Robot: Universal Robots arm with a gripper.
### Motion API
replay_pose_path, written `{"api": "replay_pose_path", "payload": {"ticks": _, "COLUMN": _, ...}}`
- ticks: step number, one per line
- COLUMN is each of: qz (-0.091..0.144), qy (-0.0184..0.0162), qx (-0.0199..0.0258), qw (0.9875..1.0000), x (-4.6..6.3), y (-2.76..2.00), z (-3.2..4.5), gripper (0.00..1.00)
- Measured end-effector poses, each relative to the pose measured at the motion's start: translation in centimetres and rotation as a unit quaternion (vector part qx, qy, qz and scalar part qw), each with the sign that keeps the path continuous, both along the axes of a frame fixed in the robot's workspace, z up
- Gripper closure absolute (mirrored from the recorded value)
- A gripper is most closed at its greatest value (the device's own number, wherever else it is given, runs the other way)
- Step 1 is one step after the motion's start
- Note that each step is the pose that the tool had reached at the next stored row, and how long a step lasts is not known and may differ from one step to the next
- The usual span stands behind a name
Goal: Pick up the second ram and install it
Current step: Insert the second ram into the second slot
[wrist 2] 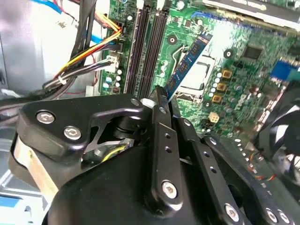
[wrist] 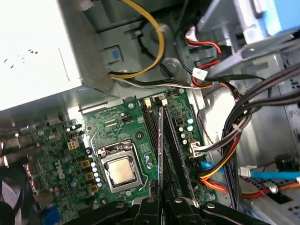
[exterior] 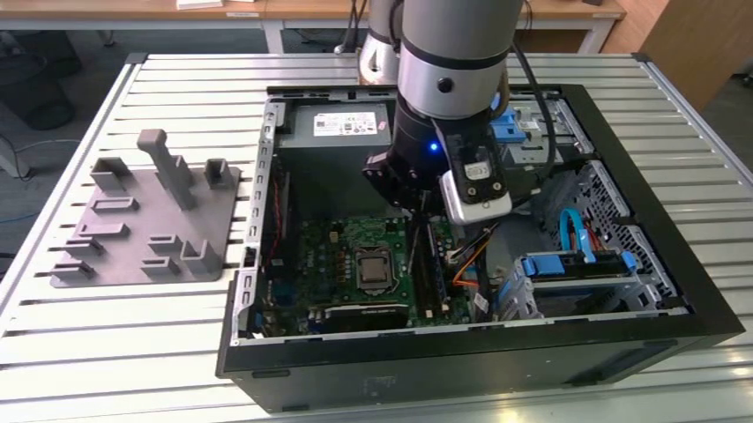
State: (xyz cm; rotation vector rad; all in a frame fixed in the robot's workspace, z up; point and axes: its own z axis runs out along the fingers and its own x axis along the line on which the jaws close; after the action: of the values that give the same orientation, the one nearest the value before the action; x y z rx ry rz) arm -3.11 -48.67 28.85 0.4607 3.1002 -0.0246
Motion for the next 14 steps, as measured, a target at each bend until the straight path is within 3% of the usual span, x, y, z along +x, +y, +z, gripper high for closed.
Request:
{"api": "replay_pose_path", "payload": {"ticks": 3, "qz": 0.028, "qy": 0.0, "qx": 0.0, "qw": 0.9996, "x": 0.0, "y": 0.0, "z": -0.04, "gripper": 0.86}}
{"api": "replay_pose_path", "payload": {"ticks": 7, "qz": 0.064, "qy": 0.0, "qx": 0.0, "qw": 0.998, "x": 0.0, "y": 0.0, "z": -0.09, "gripper": 0.86}}
{"api": "replay_pose_path", "payload": {"ticks": 11, "qz": 0.1, "qy": 0.0, "qx": 0.0, "qw": 0.995, "x": 0.0, "y": 0.0, "z": -0.13, "gripper": 0.86}}
{"api": "replay_pose_path", "payload": {"ticks": 14, "qz": 0.127, "qy": 0.0, "qx": -0.0001, "qw": 0.9919, "x": 0.0, "y": 0.0, "z": -0.16, "gripper": 0.86}}
